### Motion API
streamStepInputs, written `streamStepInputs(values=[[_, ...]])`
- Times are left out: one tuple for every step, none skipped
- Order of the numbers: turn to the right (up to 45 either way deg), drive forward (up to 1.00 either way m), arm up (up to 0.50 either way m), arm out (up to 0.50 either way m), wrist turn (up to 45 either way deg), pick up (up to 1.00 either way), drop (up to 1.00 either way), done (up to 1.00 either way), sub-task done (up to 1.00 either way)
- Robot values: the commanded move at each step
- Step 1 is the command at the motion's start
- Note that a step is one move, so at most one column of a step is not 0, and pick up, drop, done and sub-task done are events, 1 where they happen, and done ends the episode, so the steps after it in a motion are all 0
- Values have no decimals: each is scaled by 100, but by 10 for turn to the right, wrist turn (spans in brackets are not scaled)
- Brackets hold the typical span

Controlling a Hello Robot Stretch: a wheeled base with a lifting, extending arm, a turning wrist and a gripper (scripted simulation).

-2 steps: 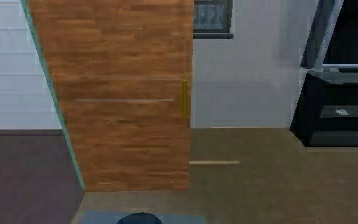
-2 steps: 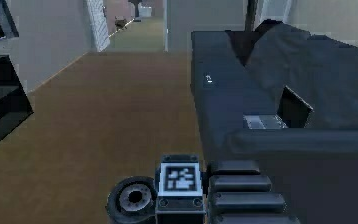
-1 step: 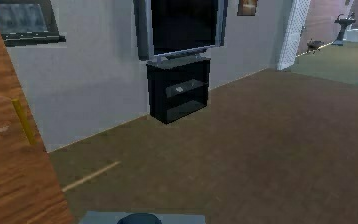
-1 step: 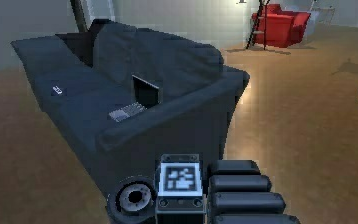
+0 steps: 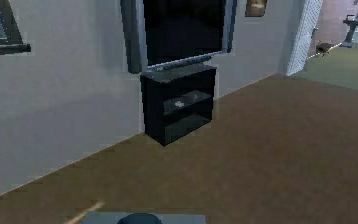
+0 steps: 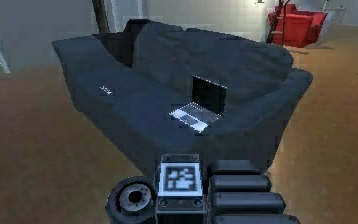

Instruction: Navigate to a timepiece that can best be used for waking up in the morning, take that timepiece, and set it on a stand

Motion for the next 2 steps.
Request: streamStepInputs(values=[[390,0,0,0,0,0,0,0,0],[0,100,0,0,0,0,0,0,0]])
